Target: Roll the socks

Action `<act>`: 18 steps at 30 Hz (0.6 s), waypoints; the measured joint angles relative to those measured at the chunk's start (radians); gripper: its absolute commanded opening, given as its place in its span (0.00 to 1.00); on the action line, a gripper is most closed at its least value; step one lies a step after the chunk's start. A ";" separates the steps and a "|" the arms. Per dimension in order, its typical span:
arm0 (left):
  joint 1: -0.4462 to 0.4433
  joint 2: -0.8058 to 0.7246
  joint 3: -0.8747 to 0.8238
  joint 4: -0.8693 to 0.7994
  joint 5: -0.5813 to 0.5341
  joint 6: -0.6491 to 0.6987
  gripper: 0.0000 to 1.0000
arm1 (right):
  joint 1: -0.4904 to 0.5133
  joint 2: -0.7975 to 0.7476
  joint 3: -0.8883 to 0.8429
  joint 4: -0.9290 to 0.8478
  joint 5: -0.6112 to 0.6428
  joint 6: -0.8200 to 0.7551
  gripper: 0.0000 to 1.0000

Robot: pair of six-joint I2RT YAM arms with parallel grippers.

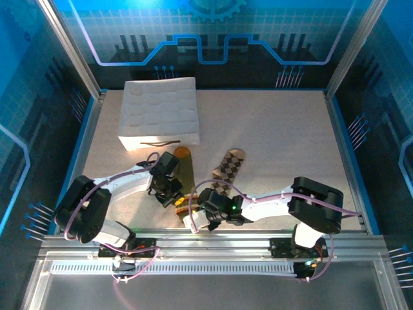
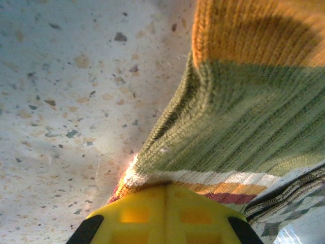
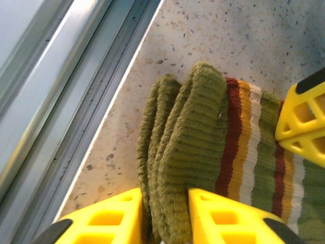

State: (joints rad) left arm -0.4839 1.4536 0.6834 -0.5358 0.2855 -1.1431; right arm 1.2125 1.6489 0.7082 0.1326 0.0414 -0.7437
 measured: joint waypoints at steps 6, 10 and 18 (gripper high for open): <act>0.000 0.000 0.000 0.000 0.000 0.014 0.04 | 0.000 0.005 0.035 -0.008 -0.008 0.036 0.00; 0.000 -0.002 0.000 -0.002 -0.005 0.019 0.03 | -0.008 0.005 0.072 -0.050 -0.066 0.091 0.00; 0.000 -0.193 0.000 -0.100 -0.103 0.013 0.14 | -0.103 0.012 0.112 -0.107 -0.248 0.274 0.00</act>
State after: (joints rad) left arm -0.4835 1.2602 0.6834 -0.6353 0.1825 -1.1305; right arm 1.1099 1.6611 0.8204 0.0254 -0.2066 -0.4702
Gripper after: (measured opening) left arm 0.117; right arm 0.059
